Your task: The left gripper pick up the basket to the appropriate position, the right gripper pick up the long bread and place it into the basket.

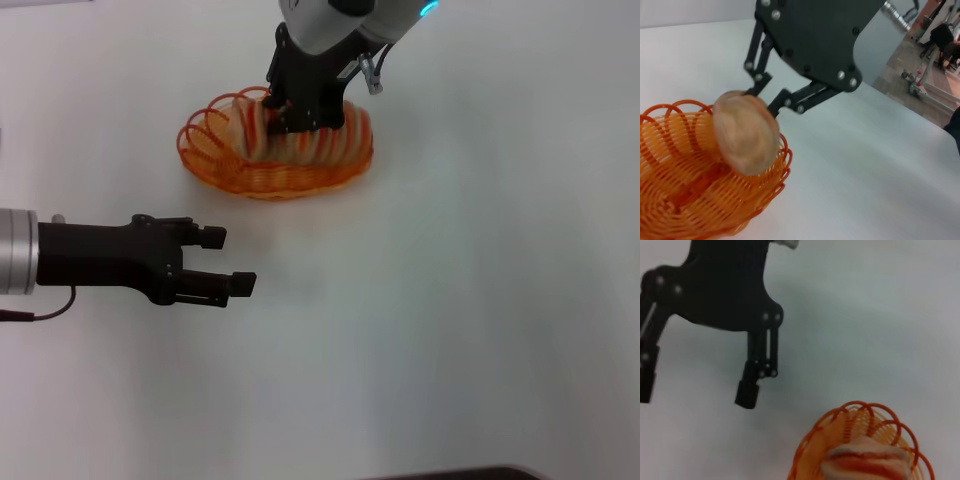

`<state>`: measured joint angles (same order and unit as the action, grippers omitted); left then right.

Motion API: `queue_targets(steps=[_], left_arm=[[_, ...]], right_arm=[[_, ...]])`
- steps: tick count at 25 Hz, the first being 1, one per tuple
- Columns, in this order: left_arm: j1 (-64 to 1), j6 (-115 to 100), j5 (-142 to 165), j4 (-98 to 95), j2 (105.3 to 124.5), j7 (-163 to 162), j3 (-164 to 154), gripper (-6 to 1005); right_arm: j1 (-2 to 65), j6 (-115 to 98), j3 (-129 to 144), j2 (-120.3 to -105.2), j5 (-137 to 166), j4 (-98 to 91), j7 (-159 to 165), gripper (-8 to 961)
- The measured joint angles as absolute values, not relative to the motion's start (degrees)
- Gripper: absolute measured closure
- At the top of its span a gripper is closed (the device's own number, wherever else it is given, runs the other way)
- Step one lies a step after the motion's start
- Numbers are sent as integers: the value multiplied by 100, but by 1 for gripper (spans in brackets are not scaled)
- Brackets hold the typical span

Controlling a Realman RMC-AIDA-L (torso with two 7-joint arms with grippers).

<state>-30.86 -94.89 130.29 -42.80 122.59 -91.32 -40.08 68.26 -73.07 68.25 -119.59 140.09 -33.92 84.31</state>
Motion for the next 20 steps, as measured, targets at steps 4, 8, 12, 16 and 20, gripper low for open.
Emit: queue_targets(steps=[4,8,12,16,20], left_arm=[[-3112,-9499,13024,-4279,12273,-9186,-4005,112],[-3137,-9468,13026,-4188,12284,-9193,-4005,111],[-3163,-9505,13026,-4137,12256,-9238,-3980,111],[-3166,-9542,13019,-4137,12209,-9279,-3898,111],[-3145,-9543,13010,-4147,12167,-9280,-3753,111]], right_arm=[[6821,-7139,6864,-11970,14004,-3344,8451,797],[6786,-7093,6863,-11971,13937,-3341,8409,630],[6753,-7080,6867,-11982,13748,-3352,8403,438],[6436,-7029,6817,-11980,13252,-3616,8406,308],[5723,-7131,6542,-11938,12431,-4176,8457,248]])
